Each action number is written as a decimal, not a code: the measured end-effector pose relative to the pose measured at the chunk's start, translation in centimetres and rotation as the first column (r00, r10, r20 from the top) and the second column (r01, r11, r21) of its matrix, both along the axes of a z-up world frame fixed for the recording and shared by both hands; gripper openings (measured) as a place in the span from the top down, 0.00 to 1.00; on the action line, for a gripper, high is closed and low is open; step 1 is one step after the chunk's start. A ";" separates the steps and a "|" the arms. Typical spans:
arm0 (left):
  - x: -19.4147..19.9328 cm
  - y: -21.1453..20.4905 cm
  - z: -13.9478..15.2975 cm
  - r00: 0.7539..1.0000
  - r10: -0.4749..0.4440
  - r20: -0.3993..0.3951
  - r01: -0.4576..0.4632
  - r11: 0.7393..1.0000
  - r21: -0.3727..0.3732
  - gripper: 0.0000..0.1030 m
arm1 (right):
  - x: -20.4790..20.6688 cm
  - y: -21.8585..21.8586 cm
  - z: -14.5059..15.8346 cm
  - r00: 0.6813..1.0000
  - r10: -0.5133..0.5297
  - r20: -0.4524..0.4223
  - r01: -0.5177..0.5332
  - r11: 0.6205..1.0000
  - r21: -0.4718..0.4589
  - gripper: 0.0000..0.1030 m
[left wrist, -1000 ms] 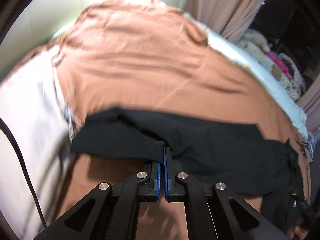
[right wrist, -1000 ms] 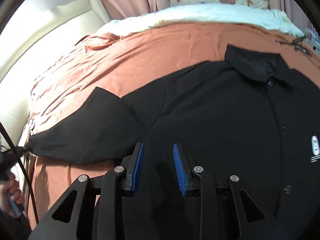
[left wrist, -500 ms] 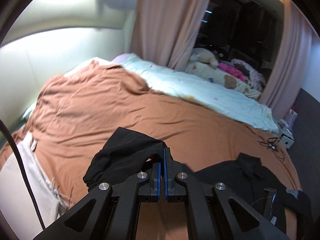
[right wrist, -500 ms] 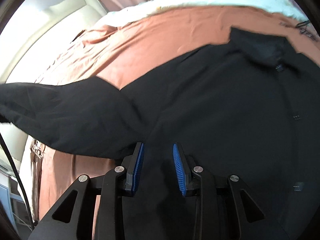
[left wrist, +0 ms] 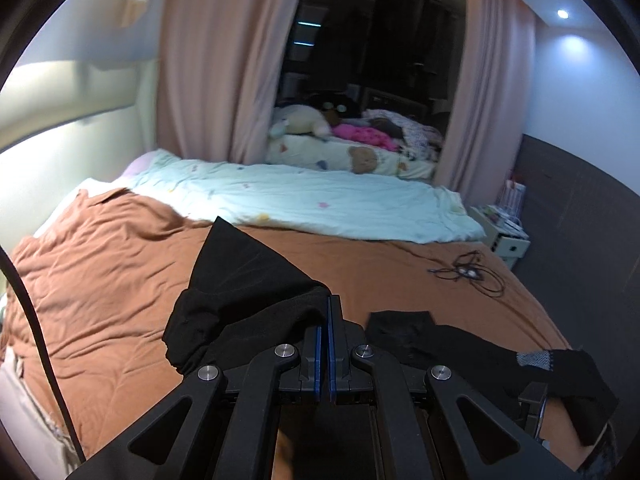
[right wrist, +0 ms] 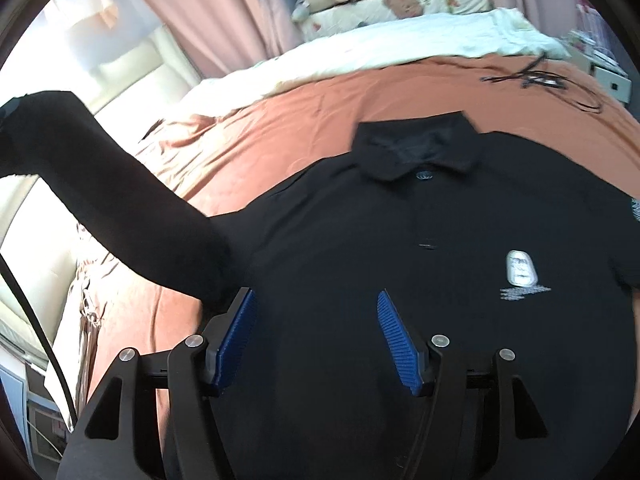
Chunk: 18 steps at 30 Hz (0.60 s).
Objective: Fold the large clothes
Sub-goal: 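Lift the sleeve with the left gripper and fold it across the shirt body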
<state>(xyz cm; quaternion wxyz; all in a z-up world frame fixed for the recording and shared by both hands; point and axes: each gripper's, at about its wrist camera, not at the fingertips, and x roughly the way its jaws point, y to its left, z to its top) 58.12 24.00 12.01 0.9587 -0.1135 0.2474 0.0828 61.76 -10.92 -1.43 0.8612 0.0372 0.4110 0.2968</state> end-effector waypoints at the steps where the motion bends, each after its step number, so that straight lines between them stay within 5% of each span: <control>1: 0.6 -1.4 0.2 1.000 -0.024 0.002 0.024 1.000 0.005 0.98 | -0.3 -1.4 0.1 1.000 -0.017 0.002 0.017 1.000 0.009 0.40; 9: 5.1 -10.5 -0.8 0.980 -0.194 -0.037 0.195 0.981 0.012 0.98 | -2.1 -10.4 0.3 0.991 -0.135 -0.007 0.135 0.989 0.055 0.40; 15: 9.1 -17.5 -5.3 0.928 -0.349 -0.133 0.352 0.936 -0.003 0.97 | -4.6 -15.5 0.2 0.977 -0.214 -0.013 0.214 0.975 0.055 0.40; 16: 9.6 -18.6 -6.2 0.914 -0.368 -0.174 0.373 0.928 0.001 0.87 | -5.0 -15.9 0.5 0.976 -0.220 -0.011 0.220 0.974 0.048 0.40; 18: 10.5 -20.3 -8.3 0.875 -0.415 -0.248 0.424 0.905 -0.019 0.46 | -5.6 -16.3 0.7 0.973 -0.232 -0.014 0.232 0.972 0.032 0.40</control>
